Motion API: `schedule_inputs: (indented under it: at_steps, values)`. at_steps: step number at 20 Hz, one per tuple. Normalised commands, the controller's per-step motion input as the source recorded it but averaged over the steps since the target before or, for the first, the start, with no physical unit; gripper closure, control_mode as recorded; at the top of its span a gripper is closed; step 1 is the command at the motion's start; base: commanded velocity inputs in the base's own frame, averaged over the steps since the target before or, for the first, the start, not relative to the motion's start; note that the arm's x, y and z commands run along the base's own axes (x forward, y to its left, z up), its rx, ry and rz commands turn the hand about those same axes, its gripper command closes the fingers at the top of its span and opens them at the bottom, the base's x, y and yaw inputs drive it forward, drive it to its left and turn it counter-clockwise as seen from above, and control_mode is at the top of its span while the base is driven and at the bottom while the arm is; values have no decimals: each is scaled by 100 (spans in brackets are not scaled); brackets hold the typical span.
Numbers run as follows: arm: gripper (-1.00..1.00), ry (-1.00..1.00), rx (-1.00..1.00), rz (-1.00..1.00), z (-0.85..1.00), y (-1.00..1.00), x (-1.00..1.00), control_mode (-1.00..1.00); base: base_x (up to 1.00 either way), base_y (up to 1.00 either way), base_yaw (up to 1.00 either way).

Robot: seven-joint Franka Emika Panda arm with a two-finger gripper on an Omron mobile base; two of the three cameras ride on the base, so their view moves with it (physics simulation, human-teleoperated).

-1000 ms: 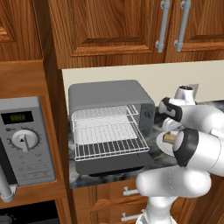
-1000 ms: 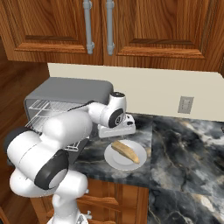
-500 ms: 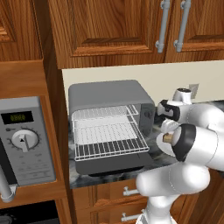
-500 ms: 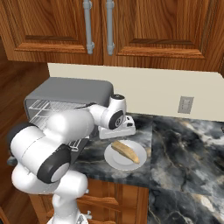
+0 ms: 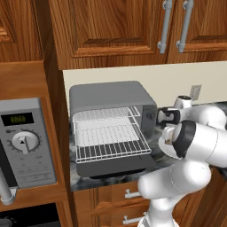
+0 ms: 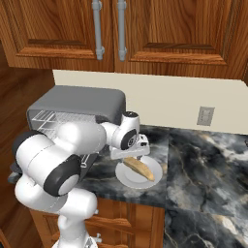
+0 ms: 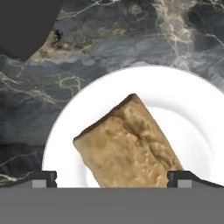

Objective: Pull the toaster oven rack outwards. Pick up the baguette from the plate and place it on the toaster oven rack. Close the toaster oven door fully and set the temperature to the lowest setting.

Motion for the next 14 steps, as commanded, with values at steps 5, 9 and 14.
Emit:
schedule_inputs:
  at_steps: [5, 9, 14]
  values:
    - [-100, 0, 0, 0, -23, -12, 0, -100, 0, 0, 0]
    - [-100, 1, 0, 7, -29, -27, 0, -100, 0, 0, 0]
    - [-100, 0, 0, 12, -28, -2, 0, -100, 0, 0, 0]
